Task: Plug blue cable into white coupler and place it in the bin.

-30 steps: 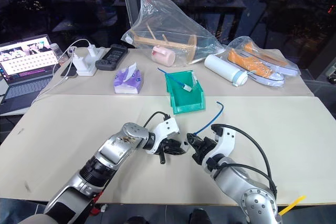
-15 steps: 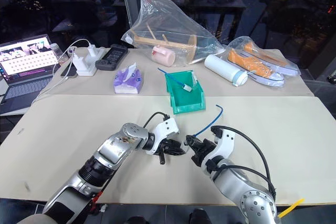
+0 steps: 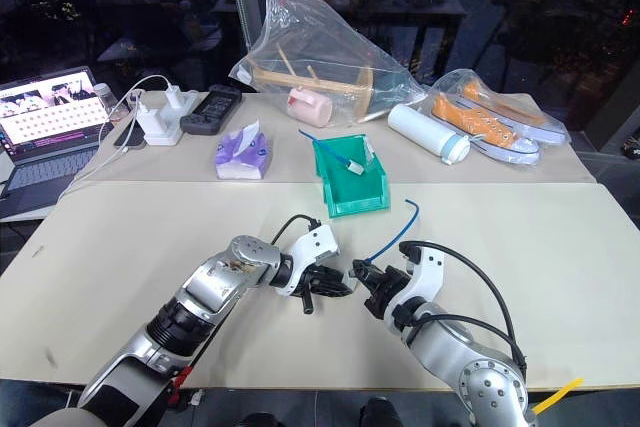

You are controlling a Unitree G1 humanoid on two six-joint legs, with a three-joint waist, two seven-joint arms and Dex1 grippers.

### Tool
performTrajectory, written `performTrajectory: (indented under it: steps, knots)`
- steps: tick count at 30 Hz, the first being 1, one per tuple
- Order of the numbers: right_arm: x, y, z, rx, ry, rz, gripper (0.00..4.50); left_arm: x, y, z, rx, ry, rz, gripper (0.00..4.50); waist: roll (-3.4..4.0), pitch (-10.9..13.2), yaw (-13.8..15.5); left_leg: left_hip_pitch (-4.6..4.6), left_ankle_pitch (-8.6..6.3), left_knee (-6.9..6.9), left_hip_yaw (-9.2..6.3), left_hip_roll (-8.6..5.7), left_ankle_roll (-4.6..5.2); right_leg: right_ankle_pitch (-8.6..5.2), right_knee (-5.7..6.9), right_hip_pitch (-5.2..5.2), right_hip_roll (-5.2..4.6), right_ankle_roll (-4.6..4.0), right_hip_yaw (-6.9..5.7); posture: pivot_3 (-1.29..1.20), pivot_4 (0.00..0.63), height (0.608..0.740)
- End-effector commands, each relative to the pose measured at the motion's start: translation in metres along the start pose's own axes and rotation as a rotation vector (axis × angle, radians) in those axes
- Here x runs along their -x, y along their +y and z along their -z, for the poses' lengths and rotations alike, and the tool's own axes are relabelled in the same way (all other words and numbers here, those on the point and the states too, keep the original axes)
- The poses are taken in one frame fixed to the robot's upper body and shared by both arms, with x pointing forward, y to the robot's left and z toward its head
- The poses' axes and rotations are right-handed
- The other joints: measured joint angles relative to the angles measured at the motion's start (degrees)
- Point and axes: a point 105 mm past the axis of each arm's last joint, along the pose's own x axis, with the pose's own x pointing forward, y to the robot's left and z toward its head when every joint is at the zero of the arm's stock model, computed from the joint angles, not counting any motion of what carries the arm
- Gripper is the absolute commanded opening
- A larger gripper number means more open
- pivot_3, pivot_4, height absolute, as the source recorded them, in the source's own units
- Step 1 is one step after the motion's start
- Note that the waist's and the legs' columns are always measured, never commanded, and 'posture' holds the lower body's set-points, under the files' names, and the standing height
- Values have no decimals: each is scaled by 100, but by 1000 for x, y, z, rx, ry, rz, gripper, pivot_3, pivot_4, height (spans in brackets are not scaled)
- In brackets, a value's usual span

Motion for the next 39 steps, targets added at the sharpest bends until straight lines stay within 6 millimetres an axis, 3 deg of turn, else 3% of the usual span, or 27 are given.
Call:
performTrajectory:
  steps: [1,8,39]
  knots:
    - [-4,-1,6,78,56,10,0,-6,-2,16,47,53,1,619,-1,-2,-10,1,0,0,0,0,0,0,0,1,0,0,0,0,150,740]
    - [-4,-5,17,120,108,35,0,-4,-2,1,84,9,-19,619,-3,-21,1,6,2,1,0,0,-3,0,3,8,0,0,1,0,150,740]
    - [1,-26,77,302,394,61,0,-8,-18,-15,138,-30,-113,619,-10,-144,11,15,1,-7,0,0,-3,-7,-6,16,0,3,0,0,150,740]
